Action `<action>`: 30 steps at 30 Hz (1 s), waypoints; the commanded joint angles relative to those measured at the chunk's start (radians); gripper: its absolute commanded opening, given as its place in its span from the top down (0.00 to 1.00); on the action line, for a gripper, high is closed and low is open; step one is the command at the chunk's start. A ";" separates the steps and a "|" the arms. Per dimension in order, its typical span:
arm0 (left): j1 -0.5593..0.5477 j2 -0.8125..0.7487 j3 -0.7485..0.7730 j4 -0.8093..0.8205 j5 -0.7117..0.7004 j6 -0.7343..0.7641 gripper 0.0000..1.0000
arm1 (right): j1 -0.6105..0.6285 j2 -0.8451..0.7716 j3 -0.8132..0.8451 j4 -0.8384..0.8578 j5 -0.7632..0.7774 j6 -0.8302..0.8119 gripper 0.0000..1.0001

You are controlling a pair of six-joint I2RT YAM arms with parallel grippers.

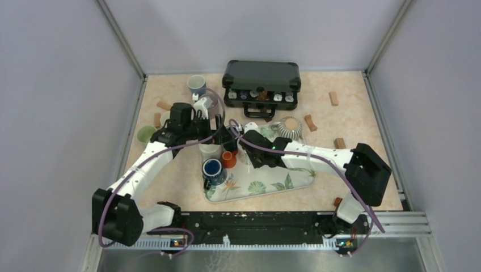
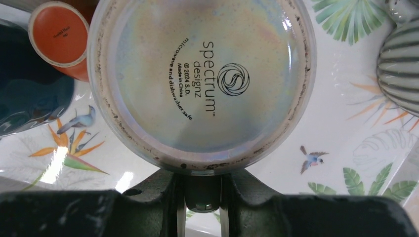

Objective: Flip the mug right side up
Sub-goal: Turn over the cup on the tray.

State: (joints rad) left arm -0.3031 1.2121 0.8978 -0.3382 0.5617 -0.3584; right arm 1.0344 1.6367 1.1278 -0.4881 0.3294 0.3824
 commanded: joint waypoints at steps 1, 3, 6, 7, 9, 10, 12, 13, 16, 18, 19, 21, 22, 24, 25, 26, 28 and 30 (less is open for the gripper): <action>-0.004 -0.062 -0.012 0.033 0.026 -0.027 0.01 | 0.008 -0.076 0.001 -0.011 0.043 0.060 1.00; -0.004 -0.072 -0.016 0.038 0.038 -0.040 0.01 | 0.007 -0.103 -0.008 -0.006 0.049 0.083 1.00; -0.003 -0.083 -0.031 0.057 0.060 -0.065 0.01 | -0.005 -0.149 -0.027 0.012 0.042 0.121 1.00; -0.004 -0.085 -0.037 0.066 0.068 -0.074 0.01 | -0.012 -0.164 -0.033 0.022 0.037 0.133 1.00; -0.003 -0.089 -0.046 0.082 0.084 -0.098 0.01 | -0.026 -0.204 -0.041 0.037 0.018 0.156 1.00; -0.004 -0.092 -0.049 0.092 0.094 -0.107 0.01 | -0.031 -0.215 -0.044 0.045 0.011 0.163 1.00; -0.004 -0.099 -0.063 0.116 0.114 -0.135 0.01 | -0.042 -0.252 -0.042 0.055 0.009 0.178 1.00; -0.004 -0.102 -0.068 0.131 0.123 -0.154 0.01 | -0.049 -0.265 -0.040 0.061 0.002 0.184 1.00; -0.004 -0.115 -0.086 0.176 0.154 -0.217 0.01 | -0.082 -0.303 -0.045 0.093 -0.027 0.209 1.00; -0.004 -0.123 -0.097 0.208 0.180 -0.262 0.01 | -0.109 -0.325 -0.052 0.120 -0.044 0.234 1.00; -0.003 -0.127 -0.101 0.223 0.196 -0.283 0.01 | -0.121 -0.337 -0.057 0.137 -0.052 0.248 1.00; -0.004 -0.140 -0.115 0.258 0.224 -0.330 0.01 | -0.140 -0.359 -0.067 0.184 -0.065 0.273 1.00; -0.004 -0.148 -0.123 0.275 0.231 -0.351 0.01 | -0.146 -0.368 -0.070 0.207 -0.069 0.289 1.00; -0.004 -0.160 -0.144 0.315 0.243 -0.390 0.01 | -0.159 -0.384 -0.072 0.252 -0.077 0.316 1.00; -0.004 -0.162 -0.153 0.343 0.256 -0.411 0.01 | -0.163 -0.391 -0.070 0.278 -0.083 0.330 1.00; -0.004 -0.162 -0.161 0.371 0.266 -0.431 0.01 | -0.170 -0.396 -0.072 0.307 -0.097 0.343 1.00; -0.004 -0.156 -0.170 0.411 0.283 -0.459 0.01 | -0.176 -0.405 -0.073 0.370 -0.115 0.373 1.00; -0.003 -0.149 -0.175 0.451 0.298 -0.485 0.01 | -0.178 -0.417 -0.073 0.431 -0.125 0.400 1.00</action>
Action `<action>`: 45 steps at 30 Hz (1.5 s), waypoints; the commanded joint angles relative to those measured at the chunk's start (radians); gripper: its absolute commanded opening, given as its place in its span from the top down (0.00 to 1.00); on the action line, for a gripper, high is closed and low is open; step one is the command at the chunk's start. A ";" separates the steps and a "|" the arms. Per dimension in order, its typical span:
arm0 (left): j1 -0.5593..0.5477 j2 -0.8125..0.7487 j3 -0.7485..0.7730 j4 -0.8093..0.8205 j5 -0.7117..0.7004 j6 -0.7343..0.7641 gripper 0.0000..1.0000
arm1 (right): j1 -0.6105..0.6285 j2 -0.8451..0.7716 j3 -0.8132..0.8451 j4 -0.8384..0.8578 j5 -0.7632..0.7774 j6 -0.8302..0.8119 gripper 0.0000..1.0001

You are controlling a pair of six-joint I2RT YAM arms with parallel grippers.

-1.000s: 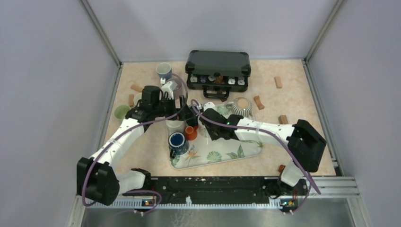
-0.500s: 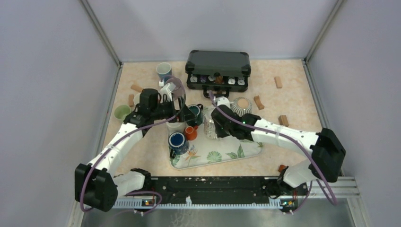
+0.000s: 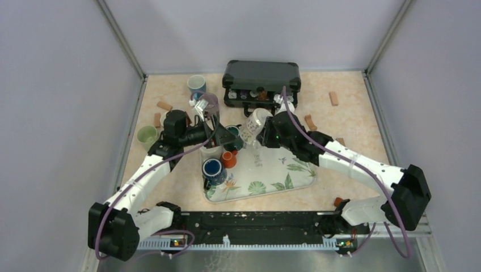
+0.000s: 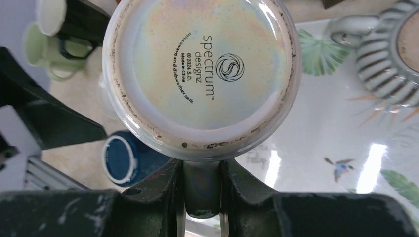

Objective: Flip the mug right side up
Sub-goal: Turn over the cup on the tray.

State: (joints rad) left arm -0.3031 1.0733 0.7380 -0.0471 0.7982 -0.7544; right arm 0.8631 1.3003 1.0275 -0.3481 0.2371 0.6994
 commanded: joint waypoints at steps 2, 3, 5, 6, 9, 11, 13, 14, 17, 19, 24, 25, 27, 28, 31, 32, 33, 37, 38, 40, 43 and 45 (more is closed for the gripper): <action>-0.004 0.001 -0.017 0.201 0.072 -0.117 0.01 | -0.007 -0.089 0.026 0.352 -0.038 0.109 1.00; -0.004 0.005 -0.019 0.225 0.077 -0.134 0.01 | -0.007 -0.094 0.022 0.391 -0.045 0.122 1.00; -0.004 0.017 -0.021 0.268 0.087 -0.173 0.01 | -0.007 -0.102 0.011 0.463 -0.050 0.147 1.00; -0.004 0.021 -0.021 0.284 0.088 -0.190 0.01 | -0.007 -0.107 0.002 0.495 -0.051 0.159 1.00; -0.004 0.032 -0.018 0.334 0.091 -0.230 0.01 | -0.007 -0.117 -0.023 0.613 -0.061 0.182 1.00; -0.004 0.037 -0.010 0.337 0.081 -0.237 0.01 | -0.007 -0.119 -0.030 0.673 -0.072 0.188 1.00; -0.002 0.040 -0.008 0.343 0.075 -0.250 0.01 | -0.007 -0.120 -0.040 0.727 -0.084 0.198 1.00; -0.002 0.042 -0.009 0.356 0.075 -0.261 0.01 | -0.007 -0.119 -0.042 0.752 -0.093 0.200 1.00; -0.002 0.050 -0.019 0.418 0.081 -0.314 0.01 | -0.007 -0.110 -0.046 0.816 -0.123 0.218 1.00; -0.002 0.055 -0.029 0.484 0.089 -0.359 0.02 | -0.007 -0.103 -0.053 0.859 -0.144 0.236 1.00; -0.002 0.058 -0.038 0.619 0.076 -0.453 0.05 | -0.007 -0.088 -0.084 0.970 -0.172 0.275 1.00; -0.002 0.060 -0.041 0.647 0.070 -0.469 0.06 | -0.007 -0.084 -0.089 0.996 -0.179 0.282 1.00; -0.002 0.064 -0.040 0.699 0.056 -0.503 0.10 | -0.007 -0.075 -0.099 1.037 -0.189 0.296 1.00; -0.002 0.068 -0.039 0.722 0.052 -0.517 0.11 | -0.007 -0.068 -0.101 1.054 -0.195 0.305 1.00; -0.002 0.080 -0.027 0.758 0.049 -0.540 0.17 | -0.008 -0.054 -0.105 1.088 -0.202 0.320 1.00; -0.002 0.083 -0.019 0.758 0.051 -0.540 0.19 | -0.008 -0.050 -0.107 1.095 -0.203 0.324 1.00; -0.002 0.087 -0.015 0.760 0.056 -0.540 0.22 | -0.007 -0.047 -0.106 1.100 -0.204 0.327 1.00; -0.002 0.088 -0.012 0.769 0.053 -0.540 0.28 | -0.007 -0.033 -0.109 1.124 -0.215 0.341 1.00; -0.002 0.088 -0.012 0.776 0.055 -0.542 0.30 | -0.007 -0.032 -0.114 1.138 -0.214 0.349 1.00; -0.002 0.087 -0.010 0.788 0.052 -0.543 0.33 | -0.007 -0.024 -0.123 1.156 -0.219 0.360 1.00; -0.002 0.085 -0.009 0.803 0.050 -0.546 0.37 | -0.007 -0.014 -0.133 1.175 -0.222 0.375 1.00; -0.002 0.081 -0.007 0.808 0.046 -0.546 0.40 | -0.007 -0.011 -0.140 1.188 -0.220 0.381 1.00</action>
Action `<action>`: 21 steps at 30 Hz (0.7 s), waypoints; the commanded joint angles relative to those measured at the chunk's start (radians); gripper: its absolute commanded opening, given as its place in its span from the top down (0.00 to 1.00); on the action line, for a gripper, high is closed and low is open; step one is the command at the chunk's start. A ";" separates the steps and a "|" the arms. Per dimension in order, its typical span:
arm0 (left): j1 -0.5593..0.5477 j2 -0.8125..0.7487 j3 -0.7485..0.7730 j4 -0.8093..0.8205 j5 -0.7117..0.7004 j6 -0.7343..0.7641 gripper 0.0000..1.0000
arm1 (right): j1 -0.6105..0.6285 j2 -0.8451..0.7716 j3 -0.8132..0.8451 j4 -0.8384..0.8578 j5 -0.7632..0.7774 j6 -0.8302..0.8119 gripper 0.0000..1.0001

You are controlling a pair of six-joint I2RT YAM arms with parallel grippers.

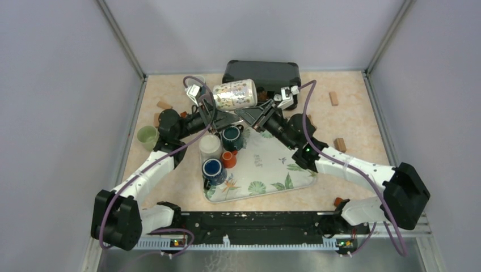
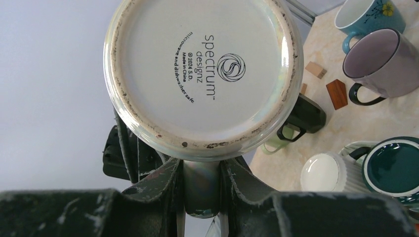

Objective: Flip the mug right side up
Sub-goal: Turn over the cup on the tray.

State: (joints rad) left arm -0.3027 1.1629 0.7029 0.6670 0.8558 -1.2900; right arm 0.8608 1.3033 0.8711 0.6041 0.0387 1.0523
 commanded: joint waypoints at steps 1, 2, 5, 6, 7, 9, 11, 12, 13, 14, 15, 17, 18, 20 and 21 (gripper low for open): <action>-0.003 -0.010 0.031 0.094 -0.012 -0.009 0.41 | -0.005 -0.012 0.015 0.238 -0.024 0.029 1.00; -0.002 -0.011 0.031 0.094 -0.011 -0.007 0.43 | -0.005 -0.010 0.015 0.240 -0.023 0.029 1.00; -0.003 -0.012 0.033 0.094 -0.008 -0.005 0.47 | -0.006 -0.001 0.013 0.244 -0.026 0.034 1.00; -0.003 -0.015 0.034 0.095 -0.005 -0.004 0.49 | -0.005 0.003 0.010 0.247 -0.026 0.036 1.00; -0.003 -0.015 0.032 0.093 -0.005 -0.001 0.50 | -0.005 0.005 0.007 0.253 -0.025 0.041 1.00; -0.002 -0.018 0.031 0.089 -0.003 0.005 0.53 | -0.005 0.012 0.003 0.260 -0.026 0.048 1.00; -0.002 -0.018 0.030 0.089 0.002 0.009 0.57 | -0.005 0.016 0.002 0.265 -0.029 0.052 1.00; -0.003 -0.018 0.029 0.089 0.004 0.010 0.58 | -0.005 0.017 0.000 0.266 -0.031 0.053 1.00; -0.003 -0.018 0.031 0.088 0.005 0.012 0.60 | -0.005 0.019 -0.002 0.268 -0.031 0.054 1.00; -0.003 -0.018 0.030 0.089 0.006 0.012 0.63 | -0.004 0.019 -0.004 0.269 -0.031 0.054 1.00; -0.003 -0.018 0.032 0.087 0.006 0.013 0.64 | -0.005 0.017 -0.004 0.268 -0.032 0.053 1.00; -0.003 -0.018 0.035 0.084 0.007 0.017 0.67 | -0.005 0.019 -0.004 0.263 -0.034 0.051 1.00; -0.003 -0.019 0.037 0.082 0.006 0.020 0.70 | -0.005 0.018 -0.005 0.263 -0.034 0.051 1.00; -0.003 -0.017 0.039 0.077 0.005 0.024 0.76 | -0.005 0.021 -0.010 0.263 -0.035 0.051 1.00; -0.003 -0.016 0.041 0.072 0.004 0.028 0.79 | -0.004 0.020 -0.012 0.263 -0.035 0.051 1.00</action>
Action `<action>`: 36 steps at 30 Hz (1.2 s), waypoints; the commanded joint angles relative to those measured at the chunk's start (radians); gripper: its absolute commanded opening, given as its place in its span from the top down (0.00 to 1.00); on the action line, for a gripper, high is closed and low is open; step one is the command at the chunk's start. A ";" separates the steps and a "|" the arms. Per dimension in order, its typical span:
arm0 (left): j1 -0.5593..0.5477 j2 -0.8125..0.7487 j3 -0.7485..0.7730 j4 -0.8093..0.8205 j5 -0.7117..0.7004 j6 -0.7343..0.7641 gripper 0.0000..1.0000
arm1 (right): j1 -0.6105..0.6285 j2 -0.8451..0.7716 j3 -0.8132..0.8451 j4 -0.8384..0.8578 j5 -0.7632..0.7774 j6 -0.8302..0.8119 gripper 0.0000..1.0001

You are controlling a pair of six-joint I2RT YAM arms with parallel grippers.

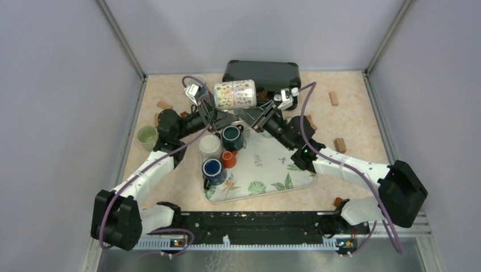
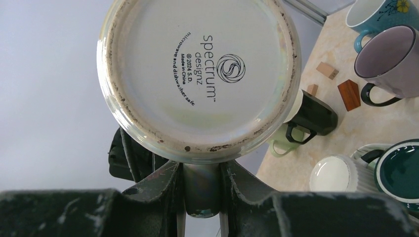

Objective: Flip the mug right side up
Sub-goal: Turn over the cup on the tray, then place the cup at the corner of the board.

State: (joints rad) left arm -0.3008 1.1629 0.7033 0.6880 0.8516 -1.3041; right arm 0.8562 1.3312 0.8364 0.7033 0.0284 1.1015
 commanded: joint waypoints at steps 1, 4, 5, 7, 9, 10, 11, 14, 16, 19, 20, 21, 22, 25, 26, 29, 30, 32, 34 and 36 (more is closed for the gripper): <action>-0.004 -0.016 0.044 0.047 0.008 0.046 0.82 | 0.000 -0.008 0.019 0.165 -0.025 0.000 1.00; -0.004 -0.016 0.053 0.034 0.011 0.056 0.94 | 0.000 -0.010 0.014 0.156 -0.024 -0.009 1.00; -0.004 -0.018 0.057 0.030 0.009 0.061 0.98 | -0.001 -0.011 0.012 0.152 -0.025 -0.014 1.00; -0.004 -0.023 0.063 0.023 0.005 0.070 1.00 | 0.000 -0.012 0.013 0.135 -0.025 -0.024 1.00; -0.004 -0.024 0.071 0.018 0.001 0.078 1.00 | 0.000 -0.014 0.015 0.110 -0.025 -0.033 1.00; -0.004 -0.024 0.077 0.012 -0.002 0.082 1.00 | -0.001 -0.016 0.014 0.098 -0.024 -0.038 1.00; -0.003 -0.024 0.083 0.004 -0.005 0.087 1.00 | 0.000 -0.018 0.011 0.090 -0.024 -0.042 1.00; -0.004 -0.025 0.103 -0.030 -0.016 0.107 1.00 | 0.000 -0.023 -0.008 0.083 -0.021 -0.046 0.96; -0.004 -0.031 0.111 -0.056 -0.029 0.122 1.00 | 0.000 -0.025 -0.013 0.070 -0.019 -0.046 0.90; -0.004 -0.048 0.118 -0.105 -0.060 0.154 1.00 | 0.001 -0.024 -0.025 0.066 -0.019 -0.050 0.78; -0.003 -0.052 0.119 -0.118 -0.073 0.166 1.00 | 0.000 -0.024 -0.028 0.064 -0.019 -0.051 0.74; -0.003 -0.058 0.121 -0.134 -0.085 0.175 1.00 | 0.000 -0.025 -0.031 0.062 -0.019 -0.051 0.71; -0.003 -0.060 0.125 -0.148 -0.098 0.184 1.00 | 0.000 -0.024 -0.035 0.060 -0.018 -0.052 0.67; -0.004 -0.065 0.147 -0.212 -0.120 0.224 1.00 | 0.000 -0.028 -0.045 0.052 -0.020 -0.054 0.59; -0.003 -0.064 0.157 -0.234 -0.128 0.236 1.00 | 0.000 -0.029 -0.049 0.052 -0.020 -0.055 0.56; -0.004 -0.059 0.175 -0.280 -0.146 0.269 1.00 | 0.000 -0.038 -0.061 0.039 -0.015 -0.065 0.47; -0.003 -0.057 0.180 -0.292 -0.150 0.276 1.00 | 0.000 -0.042 -0.064 0.031 -0.013 -0.069 0.44; -0.003 -0.052 0.192 -0.314 -0.159 0.295 1.00 | -0.001 -0.051 -0.070 0.012 -0.012 -0.078 0.37; -0.003 -0.050 0.201 -0.330 -0.168 0.312 1.00 | 0.000 -0.062 -0.080 -0.001 -0.010 -0.085 0.31; -0.003 -0.046 0.209 -0.350 -0.177 0.330 1.00 | 0.000 -0.074 -0.088 -0.018 -0.006 -0.098 0.24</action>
State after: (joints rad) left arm -0.3084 1.1370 0.8272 0.2584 0.7212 -1.0458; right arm 0.8490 1.3182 0.7574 0.6758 0.0315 1.0466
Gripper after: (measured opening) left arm 0.315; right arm 0.703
